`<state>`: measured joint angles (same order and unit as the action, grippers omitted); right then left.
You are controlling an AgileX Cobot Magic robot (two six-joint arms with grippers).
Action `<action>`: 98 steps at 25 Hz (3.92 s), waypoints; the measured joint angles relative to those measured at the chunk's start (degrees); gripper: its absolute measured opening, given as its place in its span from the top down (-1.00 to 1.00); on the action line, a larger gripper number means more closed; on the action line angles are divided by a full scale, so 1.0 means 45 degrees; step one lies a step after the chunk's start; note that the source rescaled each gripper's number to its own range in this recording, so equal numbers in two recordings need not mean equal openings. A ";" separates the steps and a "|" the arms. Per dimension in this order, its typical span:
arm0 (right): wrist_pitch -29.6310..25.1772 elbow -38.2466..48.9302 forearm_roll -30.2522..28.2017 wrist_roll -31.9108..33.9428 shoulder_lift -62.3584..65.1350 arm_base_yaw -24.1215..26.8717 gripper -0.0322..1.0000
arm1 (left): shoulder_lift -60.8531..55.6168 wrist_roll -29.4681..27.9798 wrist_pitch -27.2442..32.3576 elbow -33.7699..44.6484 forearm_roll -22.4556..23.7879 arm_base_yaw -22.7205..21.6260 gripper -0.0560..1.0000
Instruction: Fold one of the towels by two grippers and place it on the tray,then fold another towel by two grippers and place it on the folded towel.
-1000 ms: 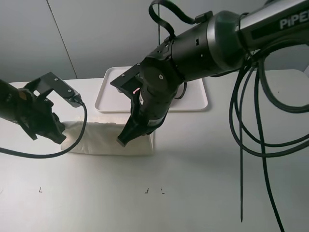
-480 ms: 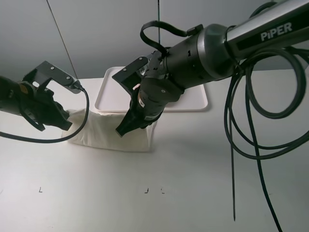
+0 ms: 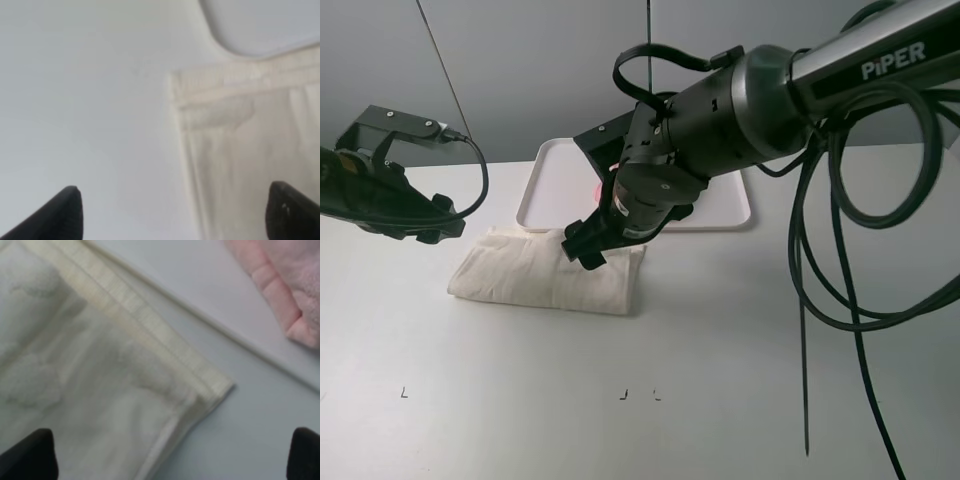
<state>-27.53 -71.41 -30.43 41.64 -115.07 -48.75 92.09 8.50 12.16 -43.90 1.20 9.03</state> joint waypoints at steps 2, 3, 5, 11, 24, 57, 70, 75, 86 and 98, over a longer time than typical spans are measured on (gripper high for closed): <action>-0.0353 -0.0395 0.2747 -0.1928 0.0000 0.0492 -1.00 | 0.0532 -0.0105 0.1584 -0.0823 0.0175 -0.0158 -0.91; -0.0690 -0.0604 0.3918 -0.3118 0.0000 0.0828 -1.00 | 0.0861 -0.0165 0.2402 -0.1379 0.0226 -0.0210 -0.91; -0.1518 -0.1123 0.6460 -0.5140 -0.0006 0.1450 -1.00 | 0.1512 -0.0340 0.3770 -0.2281 0.0253 -0.0211 -0.91; -0.3536 -0.1708 0.9144 -0.7927 -0.0101 0.2180 -1.00 | 0.3406 -0.1506 0.6817 -0.4651 0.0276 -0.0211 -0.91; -0.3848 -0.1708 0.9252 -0.8393 -0.0101 0.2180 -1.00 | 0.5344 -0.2625 0.7034 -0.5373 0.1228 -0.0211 -0.87; -0.4226 -0.2647 0.8903 -0.8781 -0.0145 0.2180 -1.00 | 0.6076 -0.3452 0.7385 -0.5644 0.1314 -0.0211 -0.87; -0.5084 -0.4228 0.9815 -0.8728 -0.2073 0.2206 -1.00 | 0.6109 -0.3524 0.7495 -0.5648 0.1314 -0.0211 -0.87; -0.4976 -0.4280 1.1157 -0.8459 -0.2239 0.2880 -1.00 | 0.6116 -0.3524 0.7495 -0.5648 0.1314 -0.0211 -0.87; -0.4889 -0.4310 1.1932 -0.7650 -0.2631 0.3344 -1.00 | 0.6116 -0.3524 0.7495 -0.5648 0.1314 -0.0211 -0.86; -0.4761 -0.4365 1.2811 -0.7492 -0.3744 0.3344 -1.00 | 0.6116 -0.3524 0.7495 -0.5670 0.1314 -0.0211 -0.86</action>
<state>-48.95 -91.05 27.22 7.93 -131.92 -33.70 119.61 -7.36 45.88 -69.41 7.11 8.08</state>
